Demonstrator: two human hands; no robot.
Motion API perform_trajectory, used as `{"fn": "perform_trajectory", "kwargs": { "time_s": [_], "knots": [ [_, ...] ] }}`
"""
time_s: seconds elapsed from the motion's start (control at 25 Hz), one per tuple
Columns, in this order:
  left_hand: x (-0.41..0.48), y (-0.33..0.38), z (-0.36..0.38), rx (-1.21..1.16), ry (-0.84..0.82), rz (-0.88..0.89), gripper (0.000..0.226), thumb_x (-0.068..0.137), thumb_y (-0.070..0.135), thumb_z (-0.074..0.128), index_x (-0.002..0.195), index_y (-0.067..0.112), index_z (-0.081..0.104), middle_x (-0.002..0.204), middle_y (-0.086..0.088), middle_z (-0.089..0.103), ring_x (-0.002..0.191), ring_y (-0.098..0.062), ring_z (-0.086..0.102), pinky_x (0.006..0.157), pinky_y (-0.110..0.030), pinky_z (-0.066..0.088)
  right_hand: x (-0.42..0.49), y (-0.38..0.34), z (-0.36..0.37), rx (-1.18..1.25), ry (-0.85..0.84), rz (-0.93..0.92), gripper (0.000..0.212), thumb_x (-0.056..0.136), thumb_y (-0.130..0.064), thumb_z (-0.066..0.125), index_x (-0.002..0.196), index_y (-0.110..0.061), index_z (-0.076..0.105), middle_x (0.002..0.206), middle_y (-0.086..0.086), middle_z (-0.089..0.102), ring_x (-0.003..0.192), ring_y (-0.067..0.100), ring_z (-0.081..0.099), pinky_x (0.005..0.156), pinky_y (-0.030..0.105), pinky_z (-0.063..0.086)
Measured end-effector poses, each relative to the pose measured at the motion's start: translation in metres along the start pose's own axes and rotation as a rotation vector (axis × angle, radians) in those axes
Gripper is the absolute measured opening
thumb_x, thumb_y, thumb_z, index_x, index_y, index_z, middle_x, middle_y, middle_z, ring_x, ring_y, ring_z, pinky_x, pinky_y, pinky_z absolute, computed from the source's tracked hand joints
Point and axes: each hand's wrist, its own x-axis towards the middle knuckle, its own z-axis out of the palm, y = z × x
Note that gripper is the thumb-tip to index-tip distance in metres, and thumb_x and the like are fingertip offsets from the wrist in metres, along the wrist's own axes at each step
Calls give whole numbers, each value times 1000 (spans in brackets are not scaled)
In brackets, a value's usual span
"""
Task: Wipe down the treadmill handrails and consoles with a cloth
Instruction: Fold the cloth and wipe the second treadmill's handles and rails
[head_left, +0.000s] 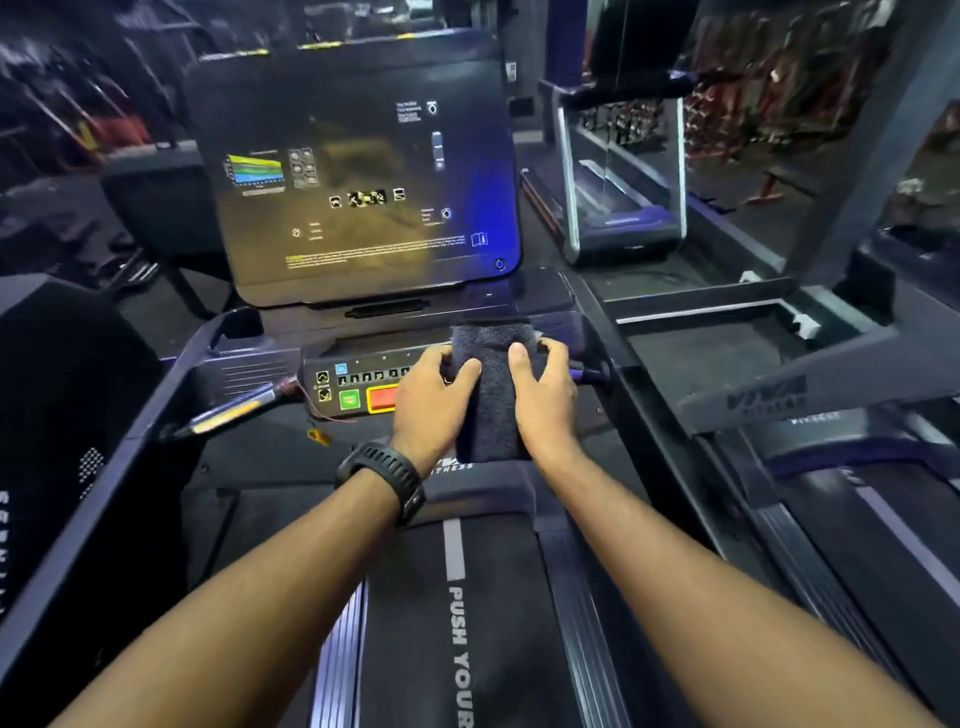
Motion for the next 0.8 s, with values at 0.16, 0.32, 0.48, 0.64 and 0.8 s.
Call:
{"fn": "perform_trajectory", "kwargs": {
  "time_s": [0.16, 0.32, 0.48, 0.64, 0.8],
  "knots": [
    [61, -22, 24, 178, -116, -1, 19, 92, 30, 61, 97, 13, 69, 93, -2, 72, 86, -22, 65, 82, -38, 51, 58, 31, 23, -67, -3, 81, 43, 101, -43, 51, 133, -15, 50, 134, 7, 58, 123, 26, 51, 98, 34, 38],
    [130, -59, 45, 595, -191, 211, 41, 87, 45, 48, 98, 12, 69, 101, -9, 66, 96, -31, 58, 89, -43, 48, 115, 60, 51, -124, 29, 111, 39, 101, -38, 54, 126, -8, 57, 130, 8, 50, 117, 23, 50, 88, 23, 31],
    [182, -97, 55, 857, -337, 385, 59, 86, 54, 34, 112, 11, 65, 120, -12, 61, 115, -33, 54, 100, -46, 43, 153, 89, 85, -224, 166, 104, 39, 97, -34, 62, 120, -2, 63, 127, 12, 46, 117, 29, 46, 101, 29, 32],
    [221, -127, 53, 993, -479, 431, 72, 89, 67, 21, 128, 17, 55, 129, -8, 58, 122, -29, 53, 103, -47, 42, 179, 97, 120, -402, 267, 135, 34, 96, -33, 63, 118, -8, 65, 126, 14, 51, 114, 35, 45, 99, 40, 32],
    [242, -142, 54, 921, -634, 421, 86, 89, 71, 17, 145, 11, 41, 146, -13, 48, 137, -27, 42, 114, -47, 33, 169, 97, 131, -638, 412, -53, 31, 94, -37, 58, 121, -26, 66, 130, 3, 57, 117, 29, 50, 95, 48, 41]
  ]
}}
